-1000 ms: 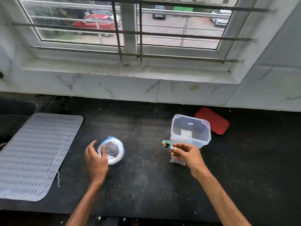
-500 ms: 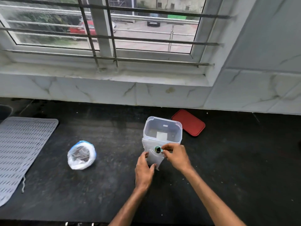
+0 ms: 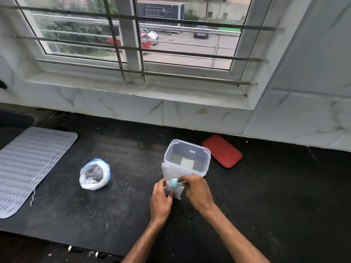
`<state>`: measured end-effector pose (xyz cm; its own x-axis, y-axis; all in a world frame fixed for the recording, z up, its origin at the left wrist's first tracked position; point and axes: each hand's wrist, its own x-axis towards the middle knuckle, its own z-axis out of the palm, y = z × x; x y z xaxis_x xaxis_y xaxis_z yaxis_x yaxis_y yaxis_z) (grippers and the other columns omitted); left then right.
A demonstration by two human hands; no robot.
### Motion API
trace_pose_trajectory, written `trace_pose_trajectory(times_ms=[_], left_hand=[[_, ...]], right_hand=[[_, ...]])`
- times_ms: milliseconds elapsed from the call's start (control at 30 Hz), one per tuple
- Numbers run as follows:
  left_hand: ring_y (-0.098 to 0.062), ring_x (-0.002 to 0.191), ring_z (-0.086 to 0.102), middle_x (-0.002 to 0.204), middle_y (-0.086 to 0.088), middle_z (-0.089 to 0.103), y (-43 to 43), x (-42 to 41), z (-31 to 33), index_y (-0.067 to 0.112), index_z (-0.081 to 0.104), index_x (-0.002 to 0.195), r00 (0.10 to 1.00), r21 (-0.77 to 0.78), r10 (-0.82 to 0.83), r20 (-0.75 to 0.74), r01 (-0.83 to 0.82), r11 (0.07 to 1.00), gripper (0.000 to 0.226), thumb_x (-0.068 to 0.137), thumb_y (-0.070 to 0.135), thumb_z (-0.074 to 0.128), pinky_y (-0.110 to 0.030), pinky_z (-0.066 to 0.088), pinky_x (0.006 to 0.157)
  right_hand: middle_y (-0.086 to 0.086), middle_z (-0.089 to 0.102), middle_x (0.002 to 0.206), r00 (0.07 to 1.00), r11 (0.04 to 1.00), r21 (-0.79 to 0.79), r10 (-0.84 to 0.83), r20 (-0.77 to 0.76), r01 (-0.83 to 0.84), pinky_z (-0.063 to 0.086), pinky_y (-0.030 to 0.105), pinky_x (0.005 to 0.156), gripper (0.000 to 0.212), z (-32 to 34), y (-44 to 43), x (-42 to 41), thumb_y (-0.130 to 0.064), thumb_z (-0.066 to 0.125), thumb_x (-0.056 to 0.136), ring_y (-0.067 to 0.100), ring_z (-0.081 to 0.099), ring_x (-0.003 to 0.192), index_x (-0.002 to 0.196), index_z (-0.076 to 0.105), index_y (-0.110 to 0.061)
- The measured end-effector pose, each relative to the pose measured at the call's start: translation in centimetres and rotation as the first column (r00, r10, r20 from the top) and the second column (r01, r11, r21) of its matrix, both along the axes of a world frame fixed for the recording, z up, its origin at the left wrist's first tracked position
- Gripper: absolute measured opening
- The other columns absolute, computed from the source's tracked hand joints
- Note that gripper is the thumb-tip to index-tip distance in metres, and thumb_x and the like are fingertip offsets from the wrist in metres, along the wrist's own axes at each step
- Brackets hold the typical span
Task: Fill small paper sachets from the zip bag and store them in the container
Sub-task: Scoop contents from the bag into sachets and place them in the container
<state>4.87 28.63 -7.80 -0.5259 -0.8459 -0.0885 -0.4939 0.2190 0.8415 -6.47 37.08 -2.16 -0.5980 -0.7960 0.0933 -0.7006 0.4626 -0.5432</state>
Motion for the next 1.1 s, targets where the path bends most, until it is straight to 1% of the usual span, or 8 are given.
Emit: trace_pose_trajectory(times_ms=[167,300,400,500,667,833,967,1100], left_hand=[[-0.009,0.098,0.06,0.113,0.009,0.061,0.2,0.1,0.5,0.022,0.06,0.12,0.999,-0.029,0.03,0.038,-0.029,0.999,0.048,0.076,0.015,0.077,-0.025,0.048,0.082],[-0.008,0.093,0.066,0.109,0.014,0.069,0.0,0.0,0.9,0.028,0.059,0.118,0.999,-0.02,0.04,0.035,-0.039,0.999,0.043,0.079,0.017,0.075,-0.036,0.055,0.081],[-0.01,0.091,0.067,0.102,0.015,0.07,-0.1,0.0,1.5,0.029,0.063,0.112,0.996,-0.03,0.078,0.04,-0.076,0.997,0.028,0.086,0.02,0.07,-0.034,0.054,0.08],[-0.009,0.081,0.068,0.085,0.014,0.072,0.1,-0.1,1.8,0.03,0.067,0.091,0.995,-0.05,0.094,0.04,-0.092,0.994,0.006,0.087,0.027,0.07,-0.032,0.054,0.071],[-0.002,0.068,0.066,0.072,0.013,0.07,0.2,0.0,2.2,0.029,0.066,0.083,0.997,-0.07,0.073,-0.018,-0.074,0.995,0.008,0.087,0.026,0.071,-0.027,0.052,0.062],[-0.003,0.065,0.066,0.075,0.017,0.07,-0.6,-0.1,3.3,0.029,0.065,0.085,0.986,-0.071,0.04,-0.163,-0.052,0.996,0.009,0.087,0.022,0.071,-0.029,0.056,0.061],[-0.015,0.062,0.066,0.079,0.011,0.071,-1.6,-0.3,4.5,0.03,0.065,0.088,0.961,-0.059,0.018,-0.275,-0.035,0.998,0.009,0.089,0.023,0.07,-0.038,0.057,0.06],[-0.02,0.064,0.064,0.079,0.005,0.069,-2.5,-0.6,5.5,0.029,0.065,0.091,0.939,-0.056,-0.033,-0.342,0.014,0.998,0.007,0.09,0.023,0.068,-0.043,0.056,0.061]], right_hand=[[-0.009,0.076,0.09,0.933,0.966,-0.178,-0.117,0.34,0.186,0.054,0.017,0.082,0.028,0.4,0.5,-1.1,0.002,0.073,0.075,-0.003,0.069,0.083,0.089,0.078,-0.021],[0.0,0.077,0.089,0.683,0.884,-0.252,-0.097,0.723,0.393,0.056,0.018,0.072,0.023,1.6,2.1,-2.4,0.009,0.075,0.075,0.002,0.071,0.078,0.09,0.076,-0.007],[0.002,0.077,0.09,0.551,0.819,-0.254,-0.088,0.83,0.514,0.054,0.019,0.064,0.022,0.7,4.7,-4.1,0.01,0.071,0.078,0.008,0.07,0.079,0.093,0.074,-0.006],[0.002,0.076,0.087,0.59,0.754,-0.206,-0.281,0.757,0.624,0.054,0.019,0.066,0.026,-2.1,7.9,-6.2,0.011,0.072,0.076,0.009,0.07,0.078,0.087,0.074,-0.013],[-0.002,0.075,0.087,0.733,0.765,-0.09,-0.566,0.376,0.637,0.052,0.025,0.08,0.027,-7.2,10.3,-8.6,0.0,0.076,0.074,0.016,0.07,0.087,0.088,0.075,-0.024],[0.006,0.07,0.101,0.815,0.83,-0.036,-0.536,0.22,0.556,0.046,0.03,0.09,0.036,-8.3,10.1,-8.2,0.003,0.073,0.074,0.022,0.06,0.1,0.101,0.074,-0.02],[-0.001,0.069,0.117,0.867,0.842,-0.232,-0.497,0.017,0.487,0.046,0.038,0.097,0.04,-5.1,8.9,-7.2,-0.002,0.081,0.07,0.02,0.058,0.112,0.107,0.073,-0.016],[-0.009,0.068,0.112,0.969,0.855,-0.458,-0.235,0.073,0.242,0.035,0.011,0.1,0.03,1.8,3.8,-4.3,-0.011,0.076,0.081,0.002,0.054,0.11,0.109,0.072,-0.017]])
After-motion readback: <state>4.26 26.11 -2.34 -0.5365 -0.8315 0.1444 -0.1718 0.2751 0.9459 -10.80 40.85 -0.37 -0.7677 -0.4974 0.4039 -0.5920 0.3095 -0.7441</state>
